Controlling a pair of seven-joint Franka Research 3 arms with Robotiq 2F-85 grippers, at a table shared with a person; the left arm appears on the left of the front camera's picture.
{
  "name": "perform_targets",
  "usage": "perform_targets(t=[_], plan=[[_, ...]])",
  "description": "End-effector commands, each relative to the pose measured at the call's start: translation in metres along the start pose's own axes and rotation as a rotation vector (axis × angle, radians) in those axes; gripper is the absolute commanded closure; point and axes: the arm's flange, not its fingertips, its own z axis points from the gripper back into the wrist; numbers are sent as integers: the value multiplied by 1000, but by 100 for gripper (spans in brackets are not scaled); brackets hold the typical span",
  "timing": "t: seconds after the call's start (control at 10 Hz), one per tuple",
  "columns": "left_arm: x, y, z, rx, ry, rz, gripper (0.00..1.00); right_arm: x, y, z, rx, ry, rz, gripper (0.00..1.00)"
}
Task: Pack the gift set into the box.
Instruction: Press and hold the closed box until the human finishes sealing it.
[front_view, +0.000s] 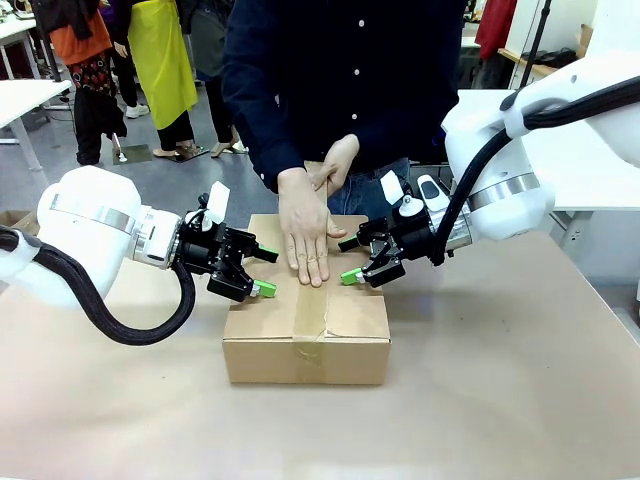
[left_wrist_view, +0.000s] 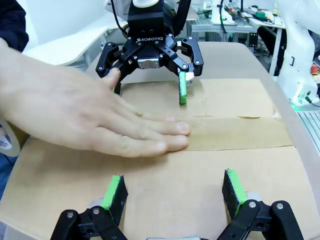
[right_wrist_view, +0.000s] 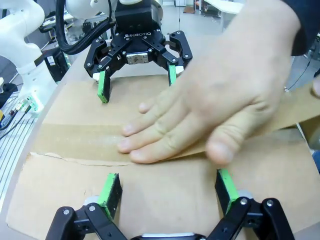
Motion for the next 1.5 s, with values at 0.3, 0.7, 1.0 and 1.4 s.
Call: perform_targets(t=[0.3, 0.7, 1.0, 1.4], plan=[[-3, -1, -1, -5, -3, -3, 0, -1, 0, 0, -3, 6, -1, 0], [-3, -1, -1, -5, -3, -3, 0, -1, 0, 0, -3, 6, -1, 0], [-3, -1, -1, -5, -3, -3, 0, -1, 0, 0, -3, 6, -1, 0], [-3, -1, -1, -5, -3, -3, 0, -1, 0, 0, -3, 6, -1, 0]])
